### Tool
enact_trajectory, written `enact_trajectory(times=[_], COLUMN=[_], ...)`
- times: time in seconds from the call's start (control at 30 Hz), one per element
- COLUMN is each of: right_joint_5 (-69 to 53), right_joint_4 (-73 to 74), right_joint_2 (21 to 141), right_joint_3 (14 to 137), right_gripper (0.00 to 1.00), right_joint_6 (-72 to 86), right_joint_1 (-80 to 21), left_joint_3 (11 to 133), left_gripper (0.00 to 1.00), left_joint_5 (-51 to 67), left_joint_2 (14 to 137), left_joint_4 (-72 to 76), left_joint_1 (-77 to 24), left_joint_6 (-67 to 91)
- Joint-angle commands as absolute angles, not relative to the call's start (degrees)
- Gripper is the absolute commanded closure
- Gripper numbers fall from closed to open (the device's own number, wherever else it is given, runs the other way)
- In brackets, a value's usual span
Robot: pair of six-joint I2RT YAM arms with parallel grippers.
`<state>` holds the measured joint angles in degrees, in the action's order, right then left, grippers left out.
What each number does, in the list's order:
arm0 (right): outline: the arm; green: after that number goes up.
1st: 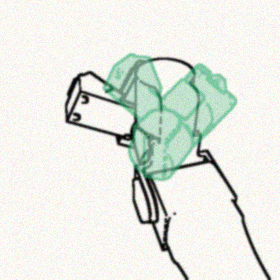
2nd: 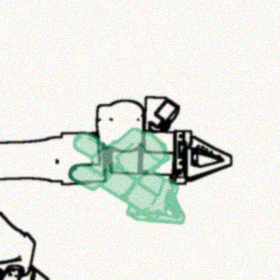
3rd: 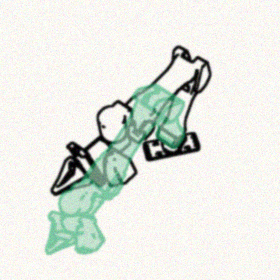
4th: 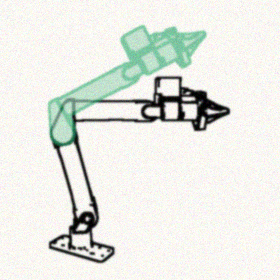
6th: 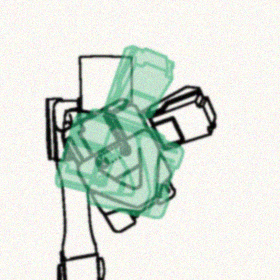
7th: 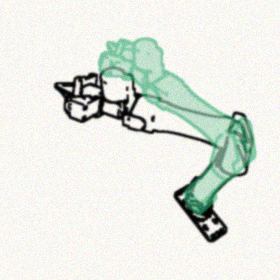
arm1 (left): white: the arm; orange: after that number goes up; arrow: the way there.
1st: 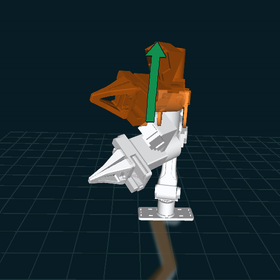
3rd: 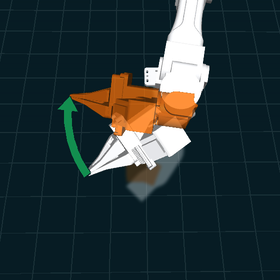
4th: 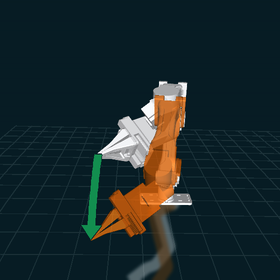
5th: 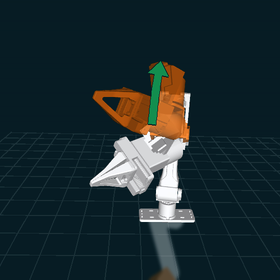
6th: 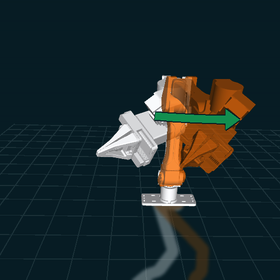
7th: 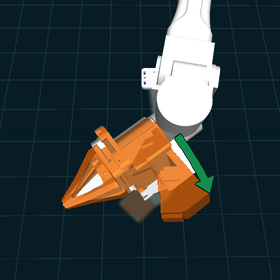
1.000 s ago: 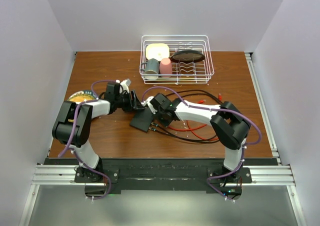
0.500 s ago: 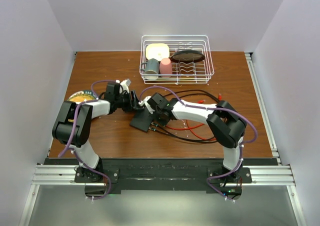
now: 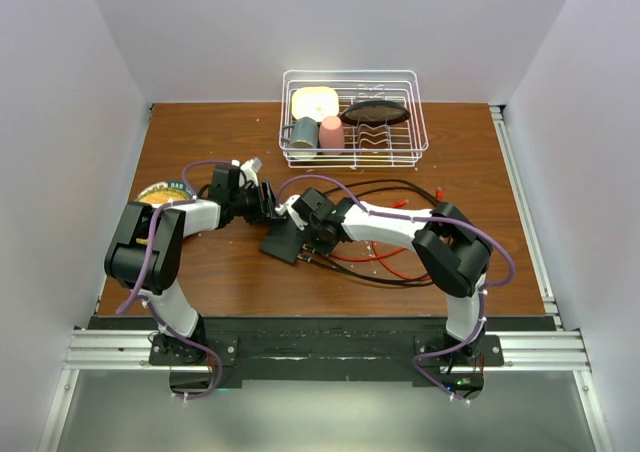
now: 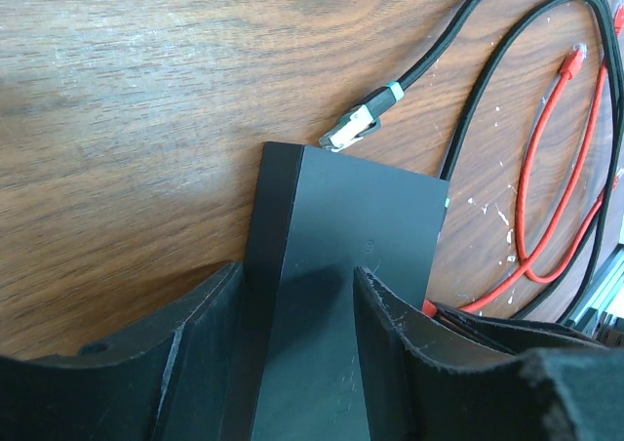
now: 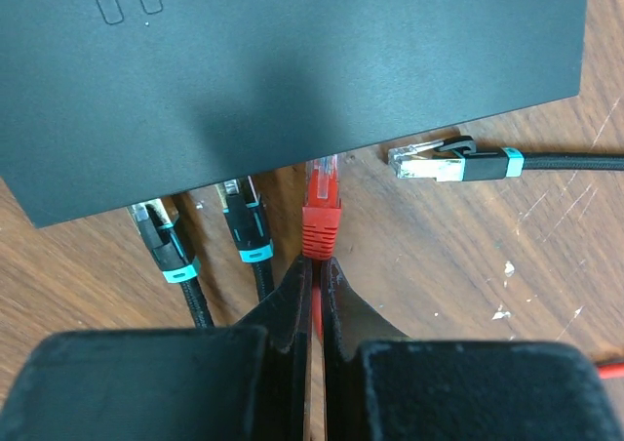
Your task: Insert the plug into the switch port
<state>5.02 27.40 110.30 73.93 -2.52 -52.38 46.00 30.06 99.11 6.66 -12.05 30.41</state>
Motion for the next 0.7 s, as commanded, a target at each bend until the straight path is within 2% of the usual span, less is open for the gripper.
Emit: enact_trajectory(times=[0.0,0.37,0.67], right_joint_5=[4.5,8.6,5.5], right_joint_4=[24.7,23.9,23.1], right_joint_2=[107.8,106.4,106.6], right_joint_3=[76.8,76.9,77.7], right_gripper=[1.0,1.0,1.0], right_joint_6=[-1.8,-0.8,-0.7], right_joint_1=[-53.3,-53.4,-53.7], left_joint_3=[45.1,45.0,44.9], left_gripper=[0.47,0.48,0.48], left_joint_5=[32.0,32.2,32.3], left_joint_2=[99.6,99.7,99.8], left_joint_4=[8.3,8.6,8.7], left_joint_1=[-12.1,-12.1,-12.1], left_joint_6=[30.4,30.4,30.6])
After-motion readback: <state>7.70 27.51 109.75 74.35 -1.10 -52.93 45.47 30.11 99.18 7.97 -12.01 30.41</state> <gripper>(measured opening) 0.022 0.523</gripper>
